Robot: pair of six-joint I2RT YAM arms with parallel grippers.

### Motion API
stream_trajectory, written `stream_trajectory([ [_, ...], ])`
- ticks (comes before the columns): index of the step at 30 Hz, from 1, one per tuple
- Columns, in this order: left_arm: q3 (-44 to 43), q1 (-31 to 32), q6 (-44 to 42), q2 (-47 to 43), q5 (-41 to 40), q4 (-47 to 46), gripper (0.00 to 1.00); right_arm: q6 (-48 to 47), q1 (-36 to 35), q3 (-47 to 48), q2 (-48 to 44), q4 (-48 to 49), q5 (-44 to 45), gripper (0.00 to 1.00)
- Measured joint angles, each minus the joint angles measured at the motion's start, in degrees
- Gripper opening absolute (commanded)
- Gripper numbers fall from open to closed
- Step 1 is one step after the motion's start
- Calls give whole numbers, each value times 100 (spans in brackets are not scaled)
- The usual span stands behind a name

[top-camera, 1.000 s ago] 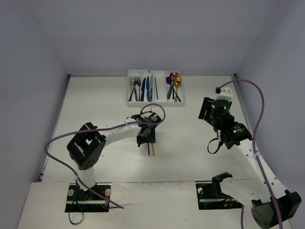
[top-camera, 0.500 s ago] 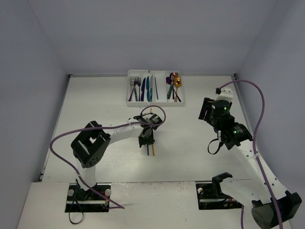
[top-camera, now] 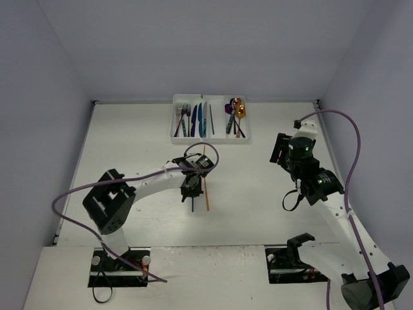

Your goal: Sort the eating utensils into containers

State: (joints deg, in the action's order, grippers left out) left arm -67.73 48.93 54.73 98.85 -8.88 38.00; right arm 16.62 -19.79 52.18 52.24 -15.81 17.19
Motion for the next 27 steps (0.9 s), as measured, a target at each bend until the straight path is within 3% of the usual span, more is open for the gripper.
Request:
stream_trajectory([
  [5, -300, -135, -453, -800, -252, 144, 0, -5, 0, -2, -98, -51, 2, 59],
  [10, -1414, -506, -1308, -675, -185, -290, 0, -9, 0, -2, -180, -135, -6, 59],
  [18, -3001, -1225, -2483, 898, 531, -1397, 0, -8, 0, -2, -198, -243, -225, 59],
  [27, -4191, -1561, -3017, 2564, 988, -2337, 0, -11, 0, -155, -198, -327, -506, 58],
])
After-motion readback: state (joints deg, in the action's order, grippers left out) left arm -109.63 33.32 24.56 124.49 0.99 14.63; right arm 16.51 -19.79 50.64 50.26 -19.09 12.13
